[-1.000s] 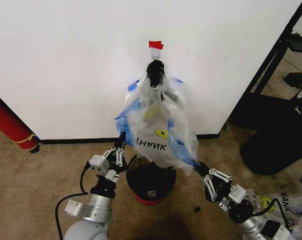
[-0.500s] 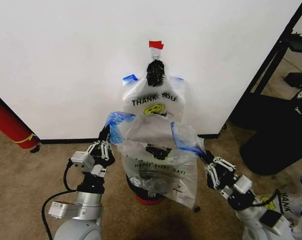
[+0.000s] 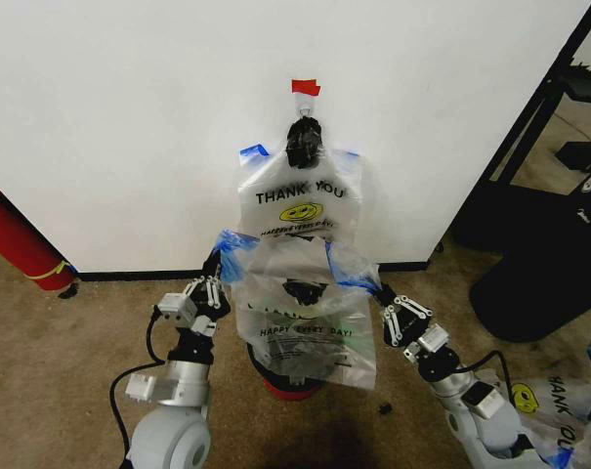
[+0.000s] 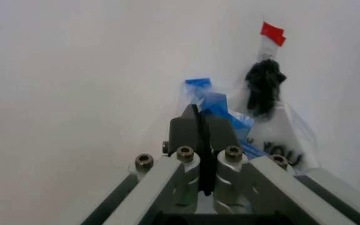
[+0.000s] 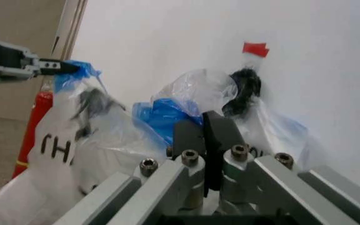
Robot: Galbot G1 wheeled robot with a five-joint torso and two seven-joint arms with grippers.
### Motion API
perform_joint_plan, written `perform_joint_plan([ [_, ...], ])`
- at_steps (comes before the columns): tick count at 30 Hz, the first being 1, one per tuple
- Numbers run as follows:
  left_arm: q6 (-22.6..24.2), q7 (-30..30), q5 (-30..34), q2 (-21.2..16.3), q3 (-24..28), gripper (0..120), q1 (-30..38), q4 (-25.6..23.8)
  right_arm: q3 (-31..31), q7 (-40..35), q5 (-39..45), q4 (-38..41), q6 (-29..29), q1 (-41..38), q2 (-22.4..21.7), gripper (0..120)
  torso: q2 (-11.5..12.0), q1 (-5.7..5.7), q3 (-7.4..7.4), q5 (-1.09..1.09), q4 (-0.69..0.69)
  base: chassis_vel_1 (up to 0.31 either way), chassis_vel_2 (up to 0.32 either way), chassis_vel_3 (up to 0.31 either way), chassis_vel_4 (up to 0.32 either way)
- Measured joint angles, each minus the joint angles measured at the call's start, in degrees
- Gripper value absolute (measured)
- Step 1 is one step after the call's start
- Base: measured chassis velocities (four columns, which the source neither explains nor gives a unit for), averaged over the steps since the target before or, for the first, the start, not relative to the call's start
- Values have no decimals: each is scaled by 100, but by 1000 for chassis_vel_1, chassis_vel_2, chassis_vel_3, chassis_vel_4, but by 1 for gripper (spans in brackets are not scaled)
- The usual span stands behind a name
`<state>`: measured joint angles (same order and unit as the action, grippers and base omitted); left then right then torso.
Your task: Pick up the garbage bag from the wall and place it over the trash bin.
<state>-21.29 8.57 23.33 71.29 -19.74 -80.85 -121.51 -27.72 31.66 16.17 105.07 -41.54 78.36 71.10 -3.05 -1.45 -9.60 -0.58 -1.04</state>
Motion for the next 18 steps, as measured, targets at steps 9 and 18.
perform_joint_plan([
  [9, 9, -23, 152, -117, -101, 0, 139, 84, 155, -1, 263, 223, 171, 20, -43, 0, 0, 0, 1, -1, 0, 0, 0, 0, 0],
  [18, -341, -253, -41, -270, -18, 0, -212, 78, 633, 42, 716, 521, 414, 503, -50, 0, 0, 0, 1, 0, -1, 0, 0, 0, 0],
])
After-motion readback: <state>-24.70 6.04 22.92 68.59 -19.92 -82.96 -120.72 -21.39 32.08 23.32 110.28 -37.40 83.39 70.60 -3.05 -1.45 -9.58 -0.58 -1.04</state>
